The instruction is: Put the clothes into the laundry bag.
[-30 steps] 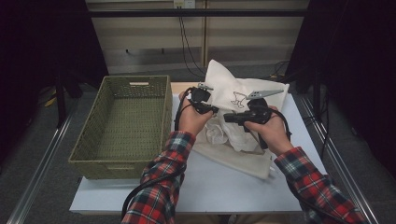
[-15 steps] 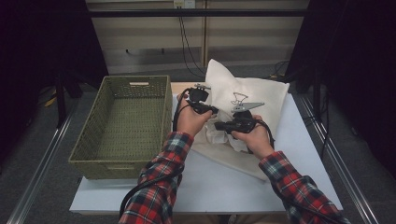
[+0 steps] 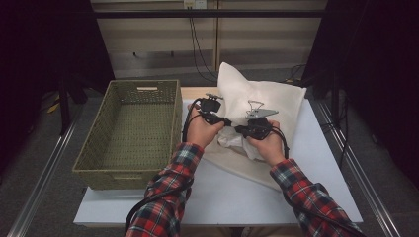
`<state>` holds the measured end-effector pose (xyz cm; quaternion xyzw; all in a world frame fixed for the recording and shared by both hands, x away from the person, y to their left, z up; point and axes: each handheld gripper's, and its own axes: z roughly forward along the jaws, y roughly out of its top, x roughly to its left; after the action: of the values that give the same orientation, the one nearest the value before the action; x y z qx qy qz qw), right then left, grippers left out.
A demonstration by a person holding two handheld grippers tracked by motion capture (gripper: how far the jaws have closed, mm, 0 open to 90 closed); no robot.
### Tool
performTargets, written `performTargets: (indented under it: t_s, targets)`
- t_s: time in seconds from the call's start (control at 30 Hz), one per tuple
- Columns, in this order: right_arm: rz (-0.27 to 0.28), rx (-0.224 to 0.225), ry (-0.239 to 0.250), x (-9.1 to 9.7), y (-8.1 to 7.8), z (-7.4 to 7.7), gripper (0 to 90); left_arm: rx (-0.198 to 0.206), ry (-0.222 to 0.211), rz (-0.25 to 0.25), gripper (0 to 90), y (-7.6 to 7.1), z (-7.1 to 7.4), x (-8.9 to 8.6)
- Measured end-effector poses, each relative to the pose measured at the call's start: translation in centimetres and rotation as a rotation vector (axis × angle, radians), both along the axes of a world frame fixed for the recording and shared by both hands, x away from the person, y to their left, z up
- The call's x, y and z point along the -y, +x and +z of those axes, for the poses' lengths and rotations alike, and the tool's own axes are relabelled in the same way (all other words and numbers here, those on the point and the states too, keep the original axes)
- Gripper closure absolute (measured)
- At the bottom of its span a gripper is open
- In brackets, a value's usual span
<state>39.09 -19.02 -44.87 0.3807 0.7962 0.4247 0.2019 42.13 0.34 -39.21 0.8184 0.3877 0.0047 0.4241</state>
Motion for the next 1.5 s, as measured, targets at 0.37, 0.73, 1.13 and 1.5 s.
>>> performTargets:
  t_s: [0.37,0.73,1.13,1.5]
  targets:
    - [-0.162,0.146,-0.057,1.4,1.2,0.5,90.0,-0.043,-0.010,-0.029,89.2,-0.7,0.0,0.3]
    - [-0.208,0.144,-0.051,2.9,2.4,0.7,90.0,-0.070,-0.012,-0.065,89.1,-1.2,-0.6,2.2]
    - [-0.129,0.012,0.084,3.9,-1.2,2.4,90.0,-0.040,-0.032,-0.041,87.6,-1.2,-0.6,2.3]
    - [-0.120,0.000,0.086,5.3,-3.2,2.9,90.0,0.077,0.004,-0.020,69.0,-1.1,0.5,2.2]
